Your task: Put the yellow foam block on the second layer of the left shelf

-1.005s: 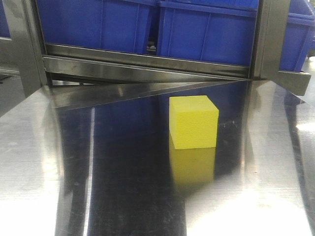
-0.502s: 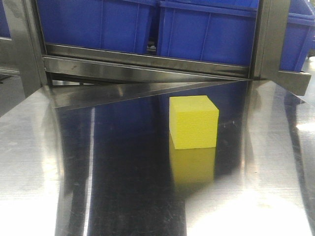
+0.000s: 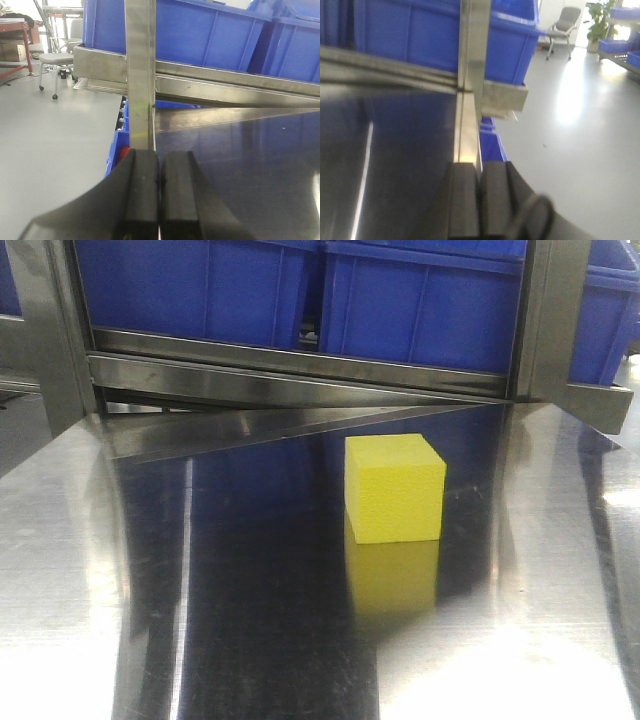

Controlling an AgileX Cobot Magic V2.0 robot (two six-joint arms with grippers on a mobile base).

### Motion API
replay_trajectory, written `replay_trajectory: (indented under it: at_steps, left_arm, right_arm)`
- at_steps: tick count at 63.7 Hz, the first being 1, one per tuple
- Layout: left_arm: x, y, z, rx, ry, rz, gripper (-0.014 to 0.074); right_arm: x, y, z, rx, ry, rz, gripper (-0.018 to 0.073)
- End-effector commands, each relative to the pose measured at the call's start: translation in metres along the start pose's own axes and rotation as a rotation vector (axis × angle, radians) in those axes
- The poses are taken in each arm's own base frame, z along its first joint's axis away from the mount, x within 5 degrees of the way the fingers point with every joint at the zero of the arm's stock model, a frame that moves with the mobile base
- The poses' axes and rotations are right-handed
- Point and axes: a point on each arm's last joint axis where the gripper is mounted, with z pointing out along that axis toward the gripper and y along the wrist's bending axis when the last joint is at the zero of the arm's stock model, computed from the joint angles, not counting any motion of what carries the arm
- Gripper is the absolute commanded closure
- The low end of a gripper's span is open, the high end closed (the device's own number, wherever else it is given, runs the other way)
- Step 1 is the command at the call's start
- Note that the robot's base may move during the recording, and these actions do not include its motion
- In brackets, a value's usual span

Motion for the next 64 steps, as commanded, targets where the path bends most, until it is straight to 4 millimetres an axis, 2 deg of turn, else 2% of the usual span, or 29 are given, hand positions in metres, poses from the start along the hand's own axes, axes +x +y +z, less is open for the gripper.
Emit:
replay_trajectory:
  at_steps: [1,14,22,28,34,35,42,47,51,64]
  left_arm:
    - [0.001,-0.001,0.000,0.016,-0.069,-0.011,0.0460]
    - [0.001,-0.001,0.000,0.016,-0.069,-0.011,0.0460]
    - [0.001,-0.001,0.000,0.016,-0.069,-0.011,0.0460]
    - [0.001,-0.001,0.000,0.016,-0.069,-0.011,0.0460]
    - [0.001,-0.001,0.000,0.016,-0.069,-0.011,0.0460]
    - [0.001,-0.001,0.000,0.016,-0.069,-0.011,0.0460]
    - [0.001,-0.001,0.000,0.016,-0.069,-0.011,0.0460]
    - [0.001,-0.001,0.000,0.016,-0.069,-0.011,0.0460]
    - [0.001,-0.001,0.000,0.016,-0.069,-0.011,0.0460]
    - [0.001,-0.001,0.000,0.016,-0.069,-0.011,0.0460]
  right_arm:
    - [-0.043,-0.001,-0.010,0.003,-0.207,0.024,0.0501]
    - [-0.098,-0.004,-0.007,0.005,-0.224,0.034,0.0501]
    - [-0.132,-0.005,0.009,0.005,-0.141,0.035,0.0498]
    - [-0.150,-0.003,0.023,-0.034,-0.075,0.037,0.0421]
    - [-0.160,0.003,0.040,-0.088,0.007,0.034,0.0290]
    - [-0.161,0.005,0.043,-0.108,0.028,0.033,0.0243]
    - [-0.166,0.018,0.066,-0.186,0.160,0.017,0.0062]
    - [-0.168,0.028,0.081,-0.236,0.265,-0.005,-0.0036]
    - [-0.170,0.038,0.096,-0.265,0.343,-0.041,-0.0080]
    - [-0.176,0.081,0.135,-0.370,0.608,-0.082,-0.0073]
